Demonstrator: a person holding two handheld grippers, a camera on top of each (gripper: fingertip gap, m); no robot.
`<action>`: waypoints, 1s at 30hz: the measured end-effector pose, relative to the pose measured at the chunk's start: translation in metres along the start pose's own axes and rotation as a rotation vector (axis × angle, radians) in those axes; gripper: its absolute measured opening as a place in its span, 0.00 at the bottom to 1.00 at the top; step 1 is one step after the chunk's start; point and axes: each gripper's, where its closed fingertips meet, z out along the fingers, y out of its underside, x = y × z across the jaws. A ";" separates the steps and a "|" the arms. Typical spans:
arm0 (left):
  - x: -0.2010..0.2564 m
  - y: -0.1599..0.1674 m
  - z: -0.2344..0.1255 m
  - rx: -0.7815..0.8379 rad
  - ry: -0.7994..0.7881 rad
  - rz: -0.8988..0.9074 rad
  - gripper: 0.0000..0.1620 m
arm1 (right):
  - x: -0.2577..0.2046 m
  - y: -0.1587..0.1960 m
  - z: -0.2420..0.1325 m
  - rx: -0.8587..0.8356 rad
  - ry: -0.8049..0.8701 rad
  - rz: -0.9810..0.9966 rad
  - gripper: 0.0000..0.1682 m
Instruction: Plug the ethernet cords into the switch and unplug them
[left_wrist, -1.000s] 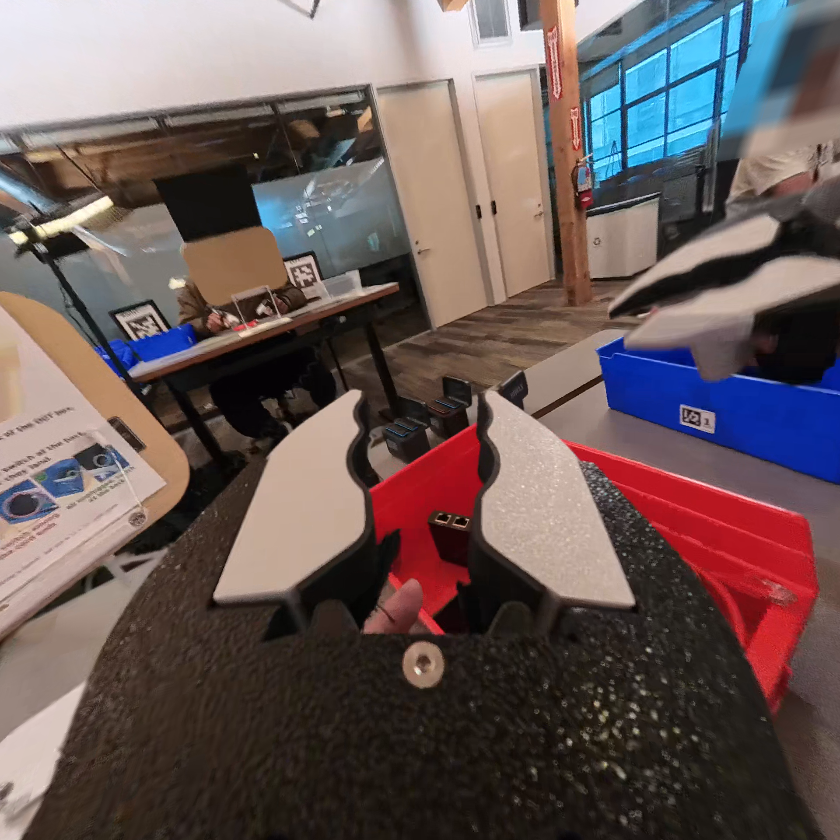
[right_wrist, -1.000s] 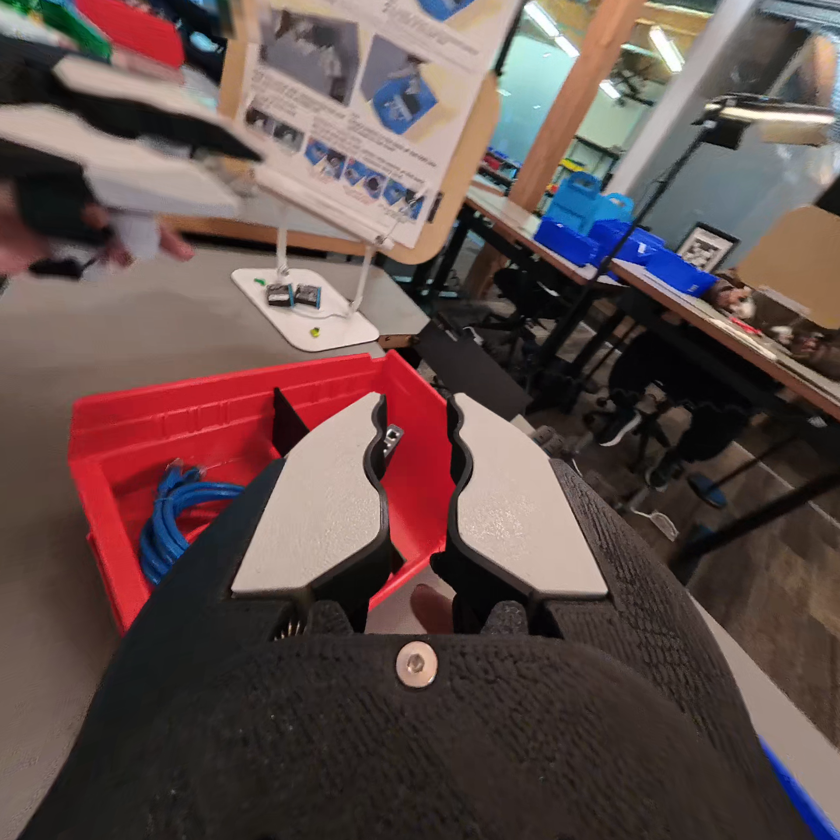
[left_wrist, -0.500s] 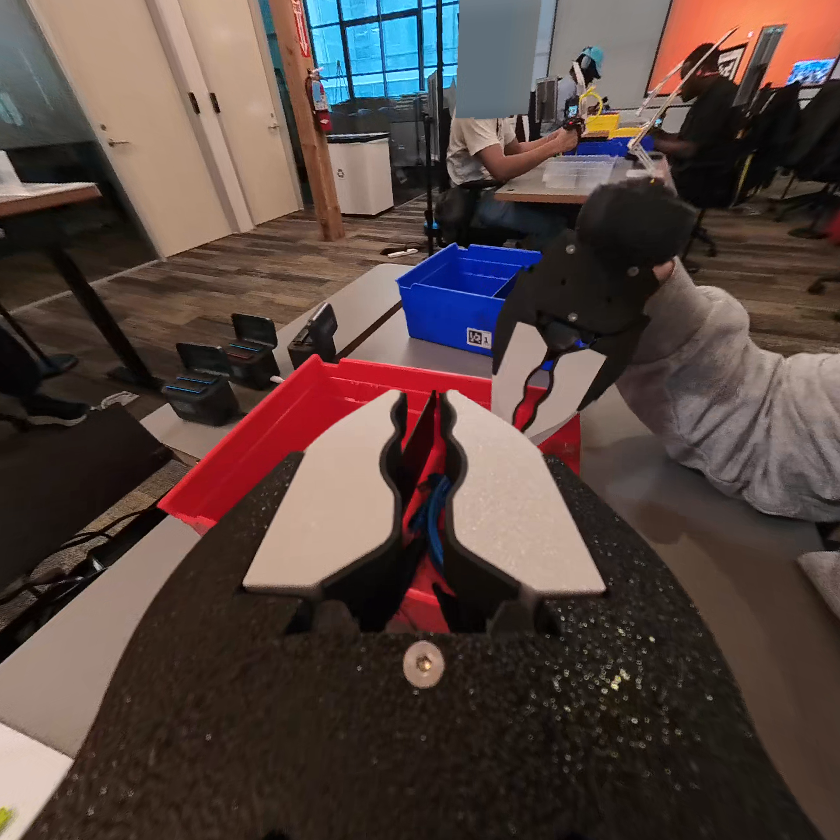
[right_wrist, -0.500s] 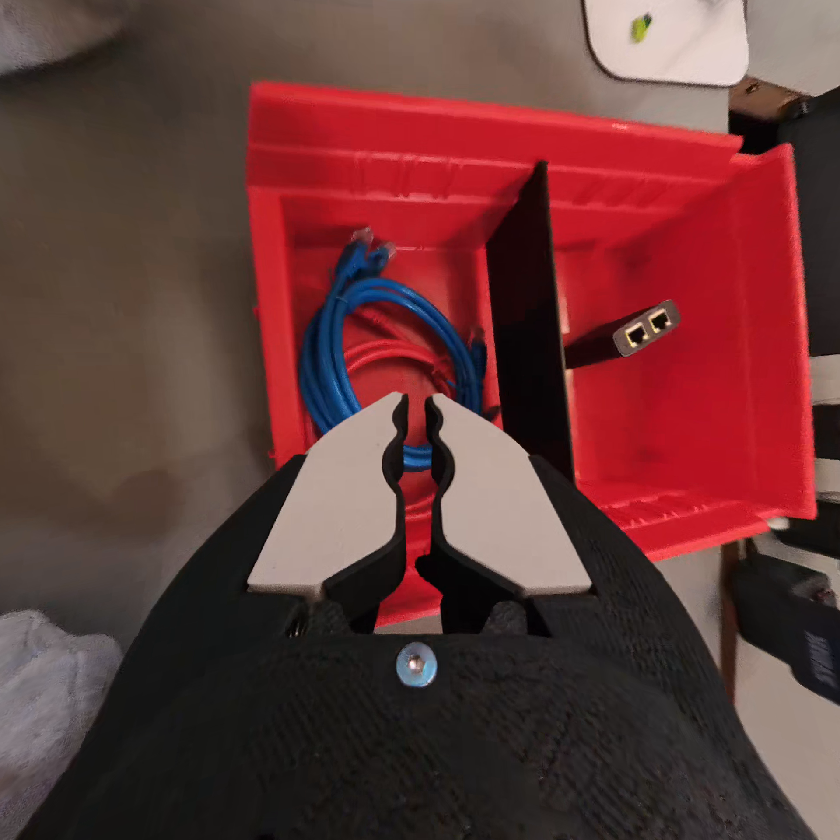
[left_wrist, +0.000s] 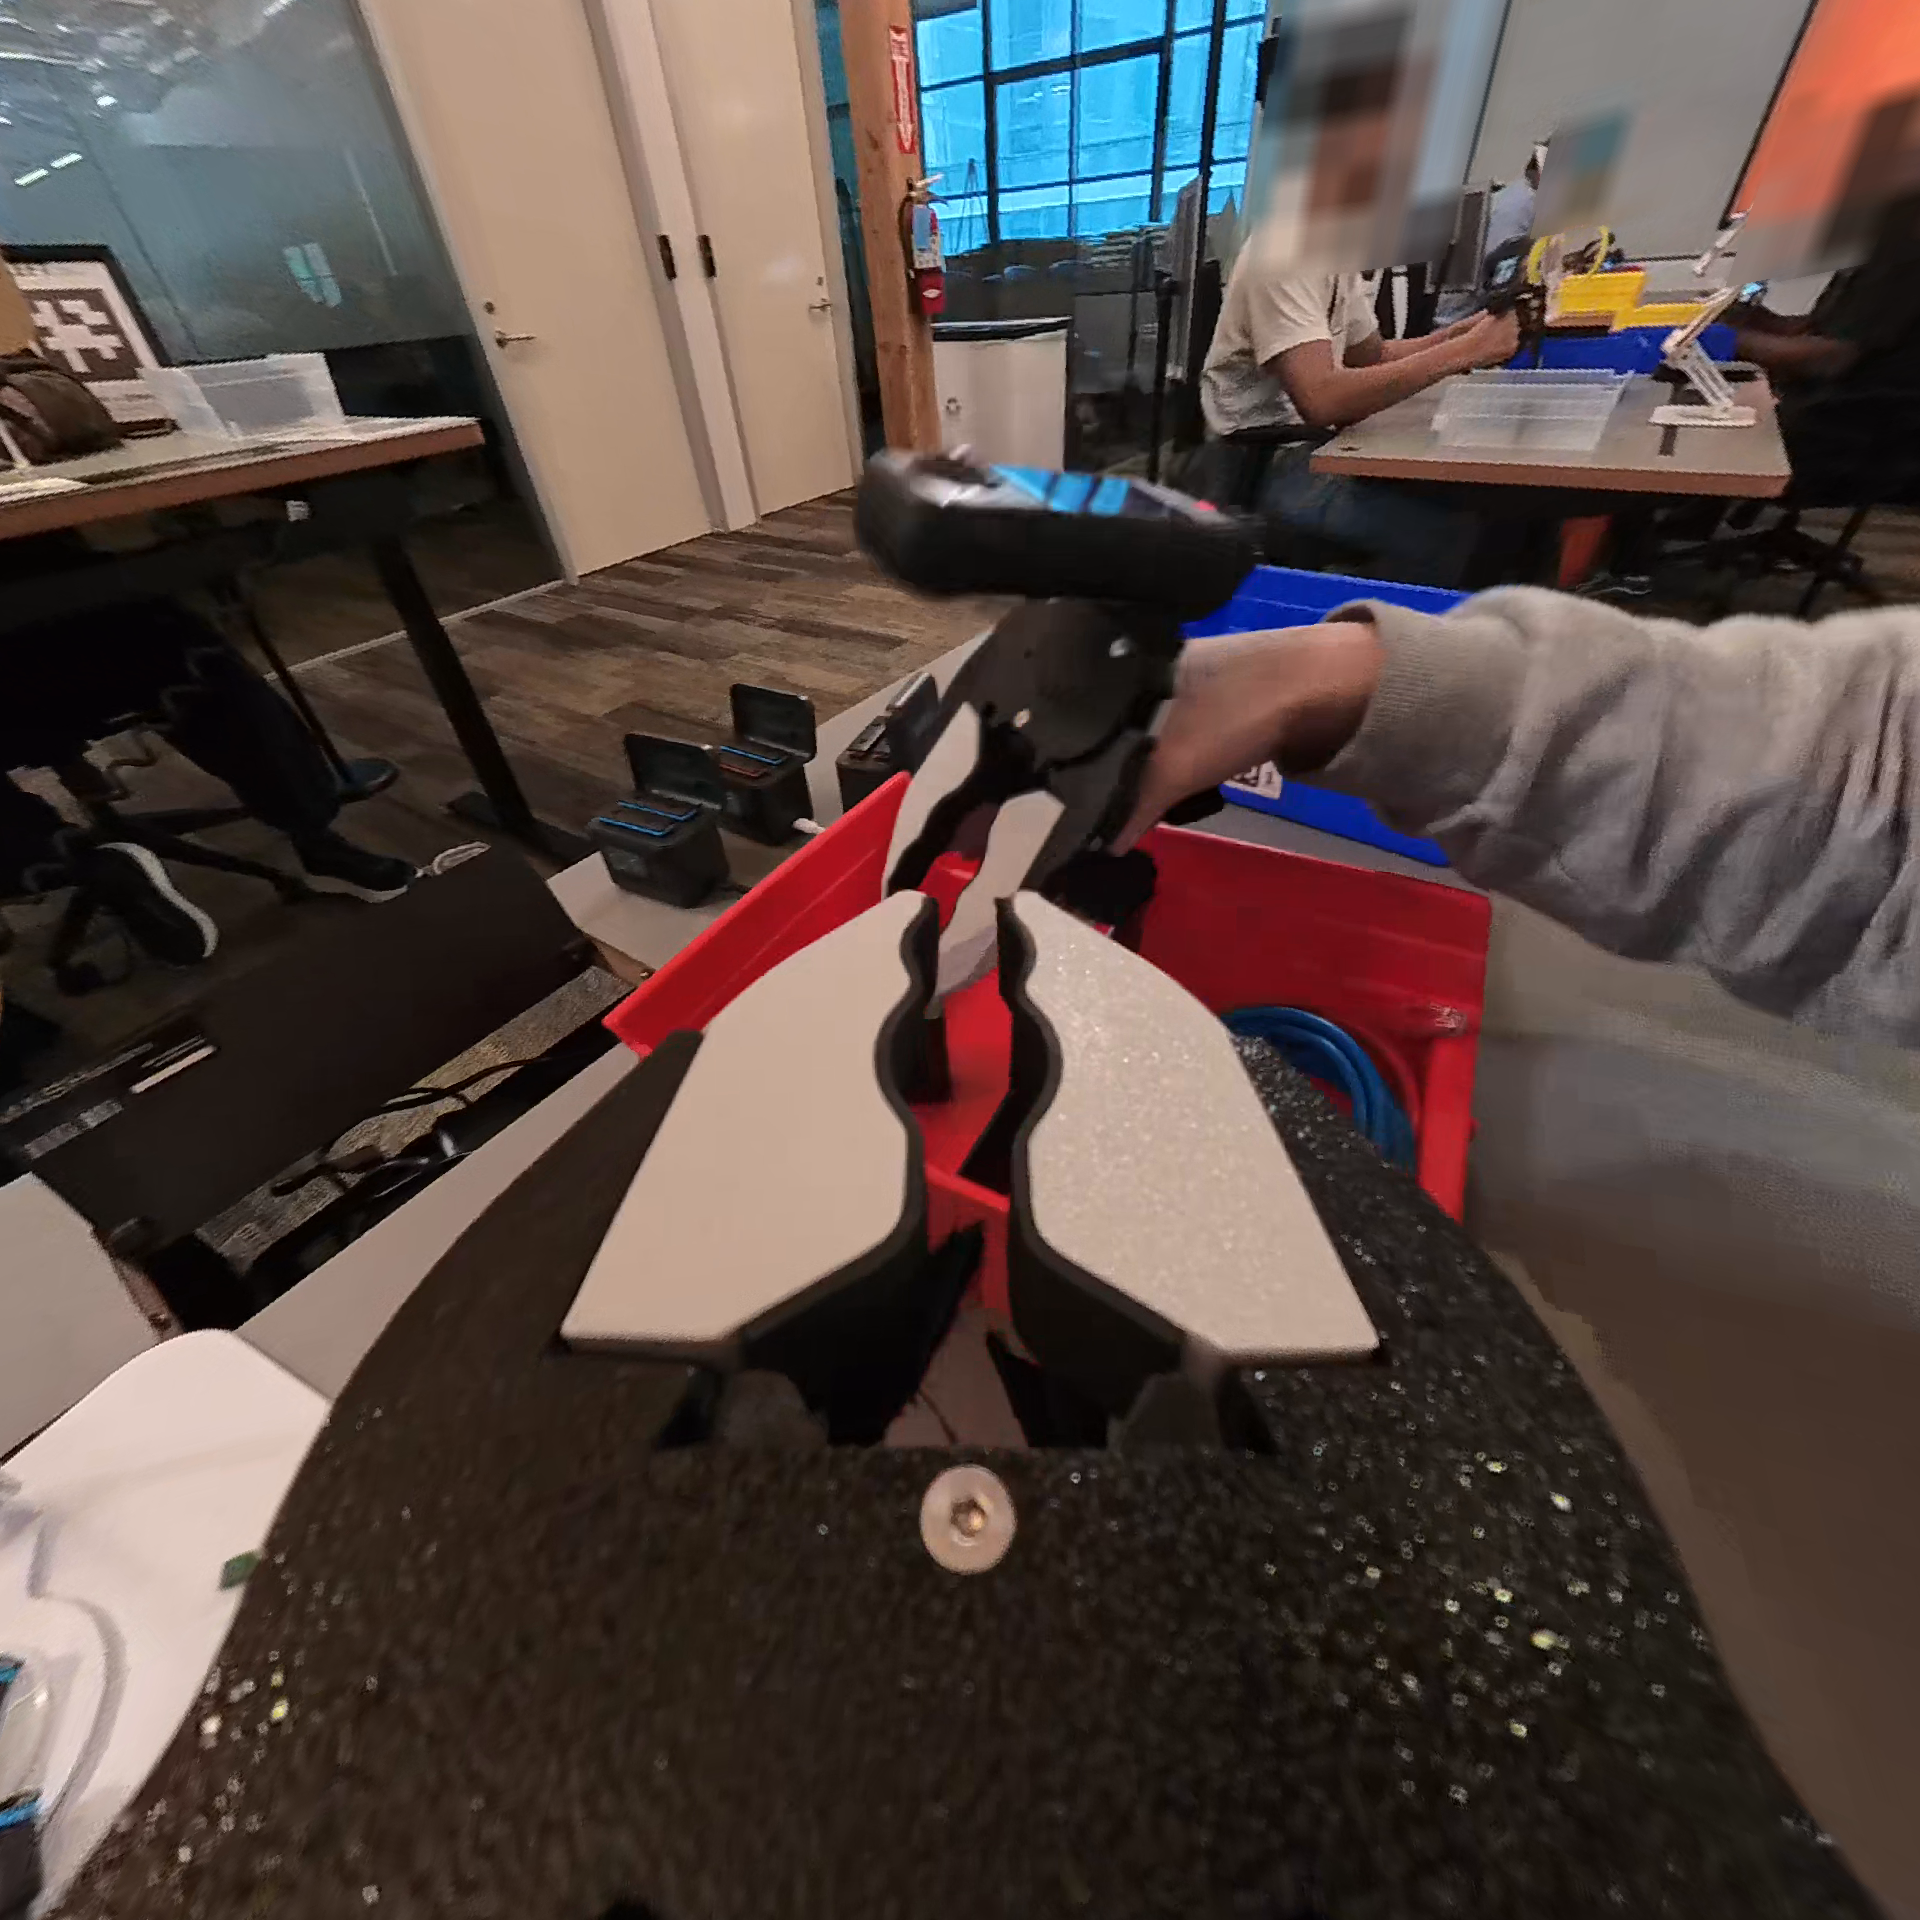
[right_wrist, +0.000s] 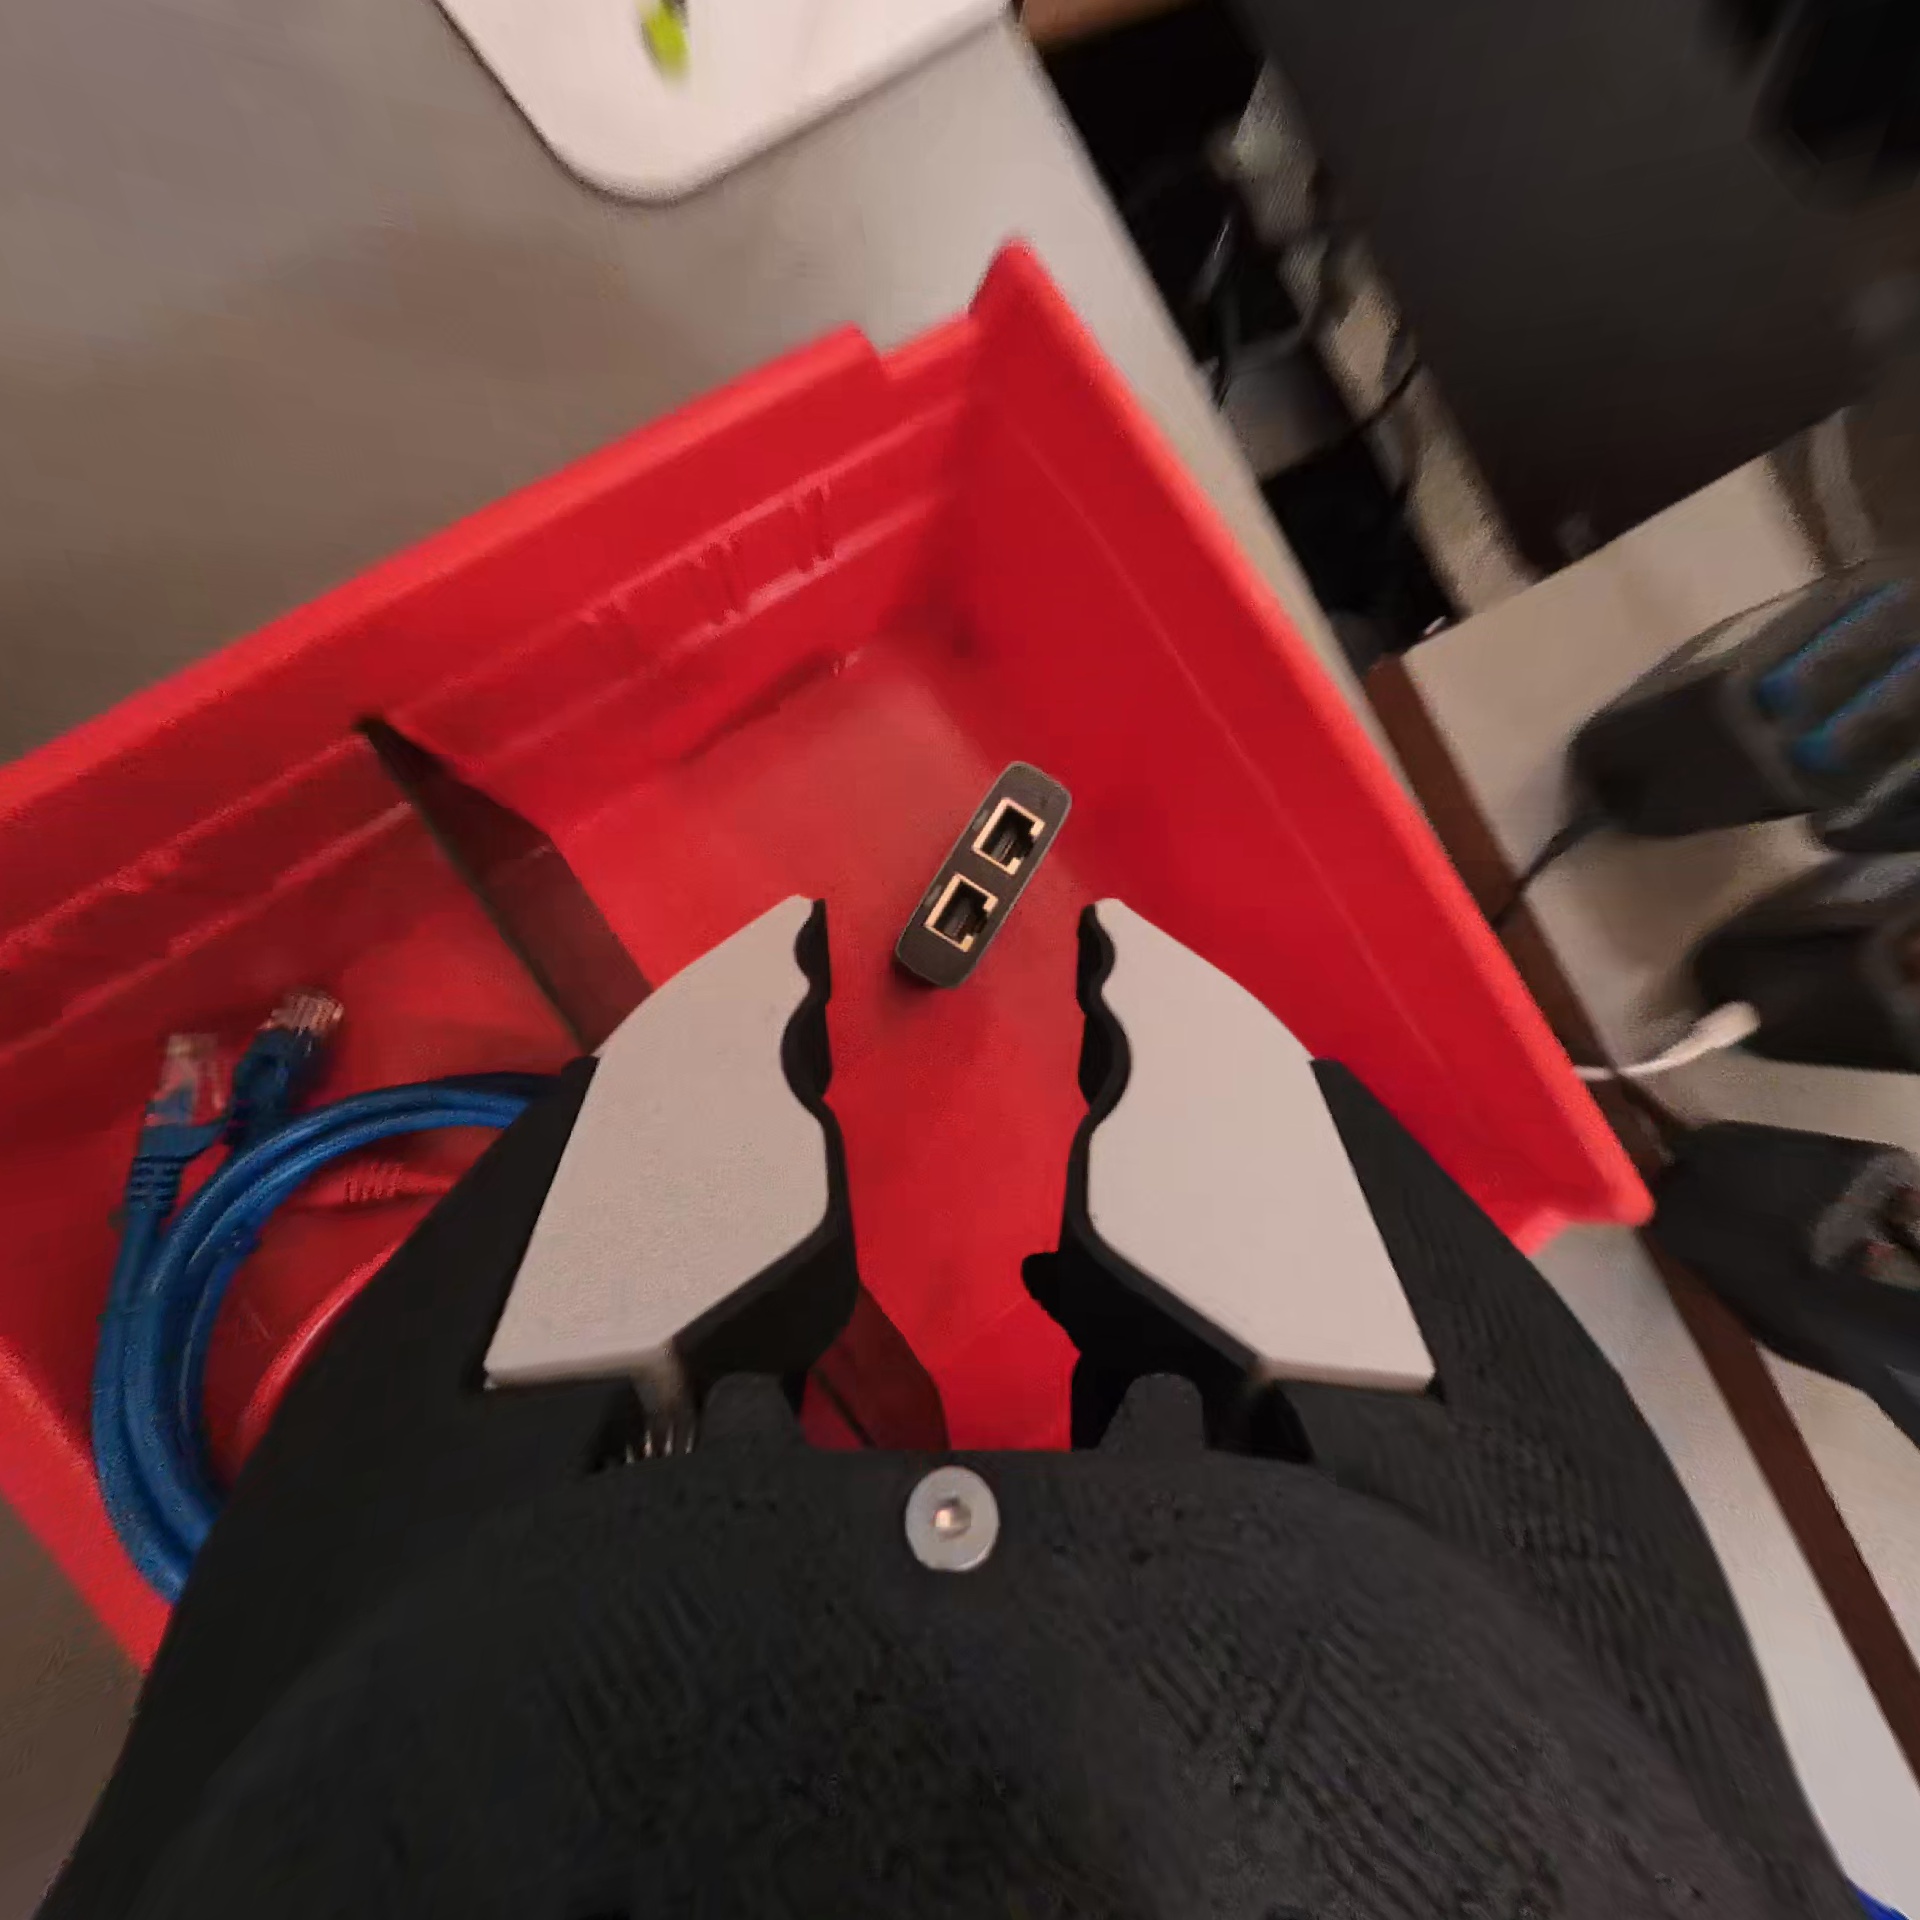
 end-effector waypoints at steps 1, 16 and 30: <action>-0.003 0.001 -0.003 -0.002 -0.014 0.000 0.06 | 0.001 0.006 0.011 -0.087 -0.022 0.008 0.30; -0.009 -0.002 -0.017 0.030 -0.047 0.145 0.32 | -0.017 -0.053 -0.045 0.209 0.060 -0.139 0.11; 0.094 0.021 0.017 -0.077 0.310 0.635 0.13 | -0.165 -0.040 -0.157 0.546 -0.048 -0.780 0.11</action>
